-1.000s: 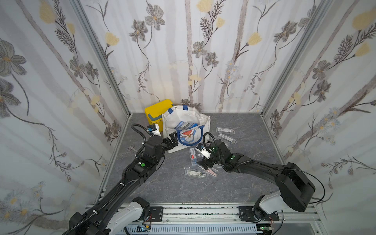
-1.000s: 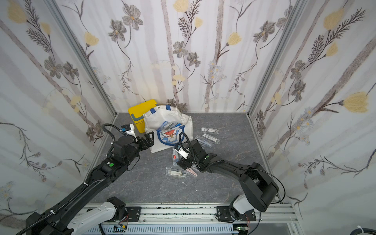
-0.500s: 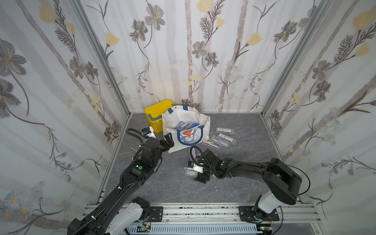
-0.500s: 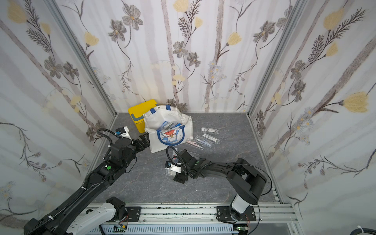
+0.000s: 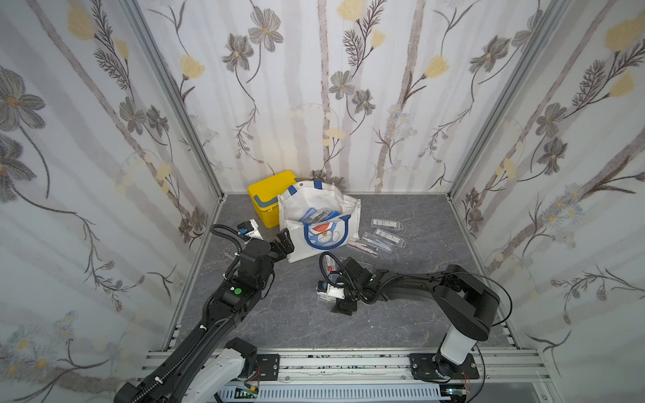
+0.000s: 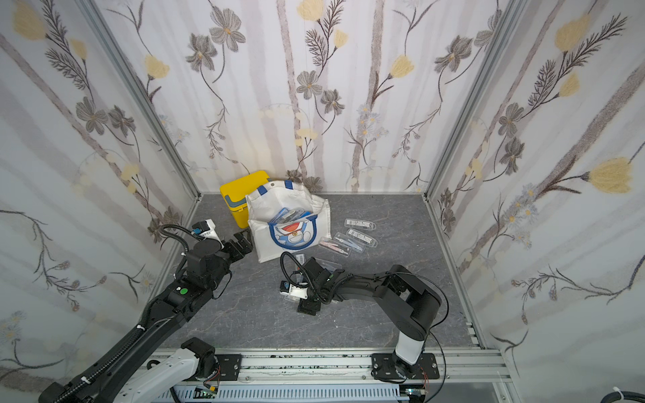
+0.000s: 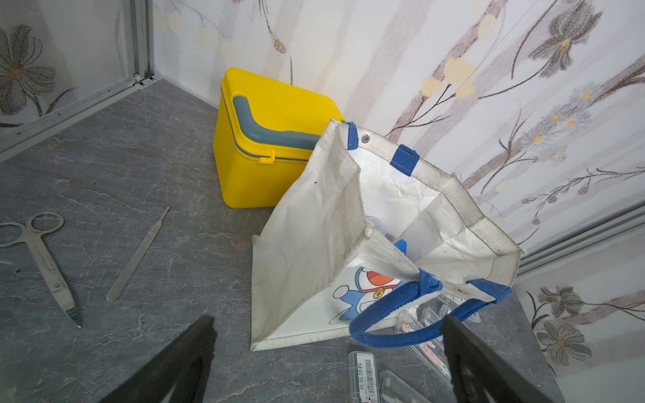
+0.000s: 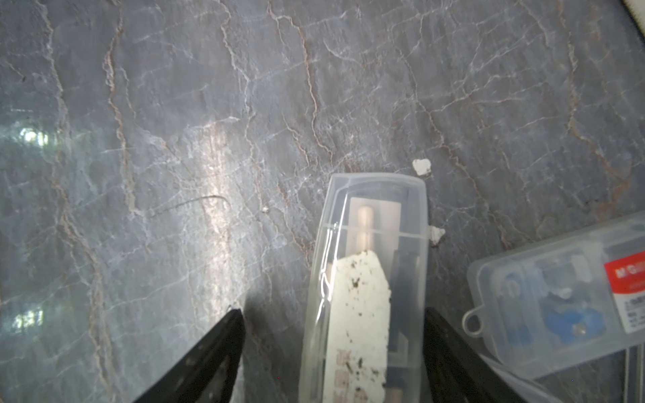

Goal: Put the compass set into the canvas bag
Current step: Pick up the compass set at the center of the board.

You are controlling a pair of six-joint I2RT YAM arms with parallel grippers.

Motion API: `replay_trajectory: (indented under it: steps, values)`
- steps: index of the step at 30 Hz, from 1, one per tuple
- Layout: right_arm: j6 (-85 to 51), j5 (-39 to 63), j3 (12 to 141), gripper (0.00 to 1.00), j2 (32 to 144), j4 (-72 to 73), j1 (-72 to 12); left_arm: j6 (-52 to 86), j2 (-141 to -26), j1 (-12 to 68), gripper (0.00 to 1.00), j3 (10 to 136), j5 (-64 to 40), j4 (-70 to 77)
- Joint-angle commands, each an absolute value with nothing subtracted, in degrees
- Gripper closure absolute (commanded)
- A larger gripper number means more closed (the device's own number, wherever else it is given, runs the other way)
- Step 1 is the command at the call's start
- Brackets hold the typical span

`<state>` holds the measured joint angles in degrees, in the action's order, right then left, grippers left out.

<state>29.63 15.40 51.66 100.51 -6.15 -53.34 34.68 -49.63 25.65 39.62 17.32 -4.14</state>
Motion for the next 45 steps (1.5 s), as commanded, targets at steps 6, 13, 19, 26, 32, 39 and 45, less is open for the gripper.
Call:
replay_trajectory:
  steps: [6,13,19,26,32,39,45]
  values:
    - [31.16,15.3,54.06,0.33,103.54,-10.9,-53.35,34.94,-49.25,25.08,0.0,39.51,17.93,-3.43]
    - [32.18,13.35,56.34,0.5,106.17,-14.33,-53.35,34.64,-48.71,24.94,0.0,39.3,18.47,-4.15]
    - [33.43,13.51,57.0,0.6,105.52,-14.16,-53.42,34.67,-47.66,24.71,0.0,38.63,19.0,-4.13]
    - [35.19,13.88,57.22,0.63,102.92,-12.67,-53.57,34.84,-46.93,24.48,0.0,38.22,19.17,-4.48]
    - [36.09,14.87,58.69,0.64,99.88,-11.12,-53.53,35.08,-46.09,24.44,0.0,37.79,19.9,-4.57]
    - [33.58,19.3,67.36,0.64,99.18,-11.43,-52.95,35.44,-44.57,24.35,0.0,37.01,20.67,-4.4]
    - [34.4,22.48,75.04,0.64,97.74,-11.36,-51.49,35.64,-43.52,24.26,0.0,36.41,20.83,-4.57]
